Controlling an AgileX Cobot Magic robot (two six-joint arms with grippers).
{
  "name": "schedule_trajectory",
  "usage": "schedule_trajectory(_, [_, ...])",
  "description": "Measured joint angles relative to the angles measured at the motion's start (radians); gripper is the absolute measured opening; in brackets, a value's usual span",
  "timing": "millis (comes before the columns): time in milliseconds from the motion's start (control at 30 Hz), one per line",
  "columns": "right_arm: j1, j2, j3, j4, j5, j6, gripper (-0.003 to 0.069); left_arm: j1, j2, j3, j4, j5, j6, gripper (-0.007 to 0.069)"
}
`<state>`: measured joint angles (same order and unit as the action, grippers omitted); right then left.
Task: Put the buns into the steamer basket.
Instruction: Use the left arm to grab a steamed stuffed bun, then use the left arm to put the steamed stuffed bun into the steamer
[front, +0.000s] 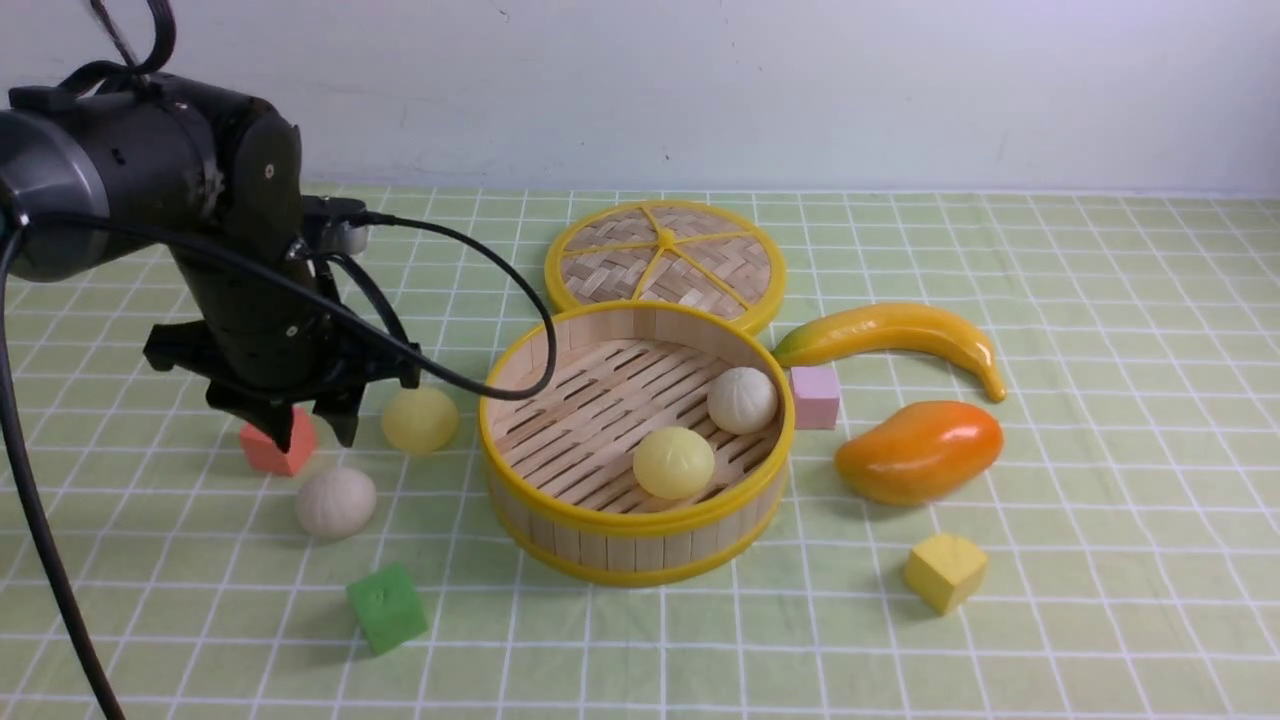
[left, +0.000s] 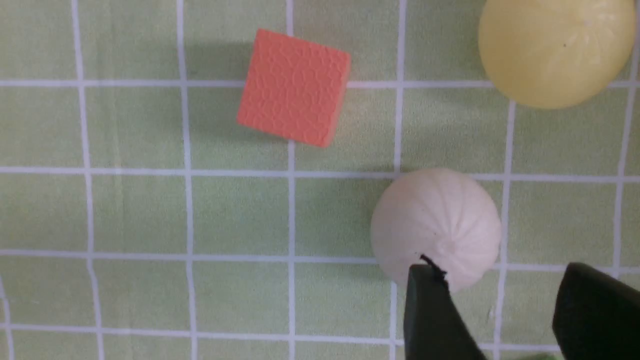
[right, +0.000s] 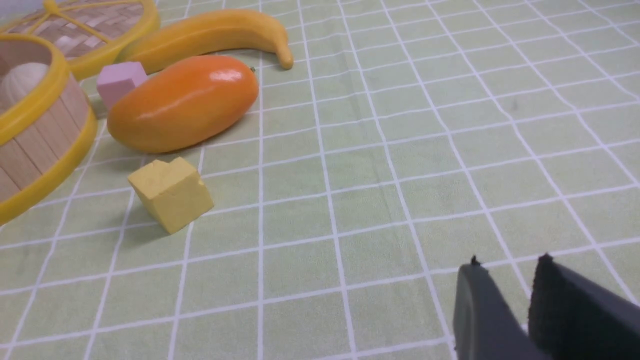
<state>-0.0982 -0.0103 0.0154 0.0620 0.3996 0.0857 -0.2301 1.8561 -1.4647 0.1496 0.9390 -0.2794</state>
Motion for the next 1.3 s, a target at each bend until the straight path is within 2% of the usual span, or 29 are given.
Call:
schedule_trajectory(600, [0.000,0.000,0.000,0.000,0.000,0.000,0.0188,0.000,0.121,0.000,0.012,-0.007,-0.006,0.0291])
schedule_trajectory(800, [0.000,0.000,0.000,0.000,0.000,0.000,0.0190,0.000,0.121,-0.001,0.016,-0.013,-0.006,0.0189])
schedule_trajectory(867, [0.000,0.000,0.000,0.000,0.000,0.000,0.0190,0.000,0.121,-0.001,0.017,-0.019,0.000,0.0116])
schedule_trajectory(933, [0.000,0.000,0.000,0.000,0.000,0.000,0.0192,0.000,0.121,-0.001,0.017,-0.021,0.007,0.0085])
schedule_trajectory(1000, [0.000,0.000,0.000,0.000,0.000,0.000,0.0196,0.001,0.121,-0.001,0.009,-0.022,0.029,0.0009])
schedule_trajectory(1067, [0.000,0.000,0.000,0.000,0.000,0.000,0.0199,0.002,0.121,-0.001,0.004,-0.019,0.041,-0.0013])
schedule_trajectory(1300, [0.000,0.000,0.000,0.000,0.000,0.000,0.0208,0.002,0.081,-0.001,-0.039,0.030,0.047,-0.0013])
